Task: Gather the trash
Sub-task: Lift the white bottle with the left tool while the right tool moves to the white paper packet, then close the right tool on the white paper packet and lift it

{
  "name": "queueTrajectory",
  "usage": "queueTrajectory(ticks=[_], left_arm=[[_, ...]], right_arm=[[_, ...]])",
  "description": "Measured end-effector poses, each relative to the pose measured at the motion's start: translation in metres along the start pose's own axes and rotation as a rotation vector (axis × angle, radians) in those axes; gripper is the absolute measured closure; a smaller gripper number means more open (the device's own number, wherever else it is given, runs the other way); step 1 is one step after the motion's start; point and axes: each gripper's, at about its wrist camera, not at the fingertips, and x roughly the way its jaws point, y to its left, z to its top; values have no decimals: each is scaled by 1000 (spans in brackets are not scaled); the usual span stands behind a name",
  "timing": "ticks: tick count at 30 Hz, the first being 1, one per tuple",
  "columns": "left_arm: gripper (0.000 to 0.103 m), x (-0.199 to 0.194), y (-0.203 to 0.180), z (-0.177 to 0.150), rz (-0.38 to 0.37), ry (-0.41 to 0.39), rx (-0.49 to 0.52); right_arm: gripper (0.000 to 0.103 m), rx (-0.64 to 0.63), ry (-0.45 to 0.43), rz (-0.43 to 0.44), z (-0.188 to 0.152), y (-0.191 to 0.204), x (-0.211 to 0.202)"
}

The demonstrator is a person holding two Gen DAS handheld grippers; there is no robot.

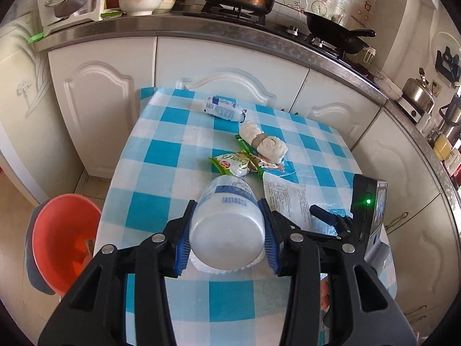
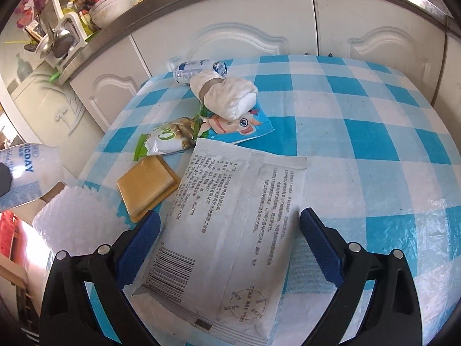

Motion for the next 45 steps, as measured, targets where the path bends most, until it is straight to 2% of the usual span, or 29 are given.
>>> queueTrajectory(ticks=[4,6,7,8,9,10,12,17,20,22,23,24,26,30,32,34,37,39,45], left_arm=[[59,-12,9,-12,31,13,-22],[59,-17,13,-16,39,25,-34],[59,-19,15,-17,48,28,-37],[59,-21,16,-19,59,29,-34],[59,-23,17,-20,62,33,-33],[59,-24,19,-21,63,36,-37],[59,-24,23,-22,70,36,-44],[59,-21,28,-24,33,27,-59],[59,-21,31,-23,0,6,-71],[59,-21,34,-22,-23,-9,-83],[59,-21,37,-22,-37,-16,-88],[59,-20,39,-21,-49,-21,-91],[59,-20,43,-19,-72,-36,-103],[59,-21,54,-20,-102,-57,-113],[59,-22,60,-21,-116,-62,-122],[59,-22,66,-24,-115,-69,-120],[59,-23,74,-27,-106,-80,-109],[59,-23,81,-30,-109,-83,-115],[59,-20,98,-42,-106,-77,-122]], right_arm=[[7,-45,12,-26,-1,-1,0],[11,-70,16,-32,-2,-1,1],[14,-77,13,-36,-2,-3,0],[26,-83,5,-49,-1,-5,-2],[32,-83,0,-47,0,-8,-4],[34,-76,-2,-33,2,-14,-5],[46,-61,-5,-19,5,-22,-8],[53,-33,-19,4,8,-36,-12],[48,-35,-20,-3,8,-38,-13],[30,-41,-10,6,7,-37,-14],[14,-25,-8,12,7,-38,-15],[12,-15,0,22,6,-37,-16],[11,-25,14,39,5,-28,-16],[6,-136,42,-64,-4,1,-6],[7,-194,40,-123,-8,13,-4],[7,-196,27,-157,-9,14,-6],[10,-170,48,-121,-9,7,-4],[17,-165,38,-121,-9,6,-6],[28,-148,15,-121,-12,2,-13]])
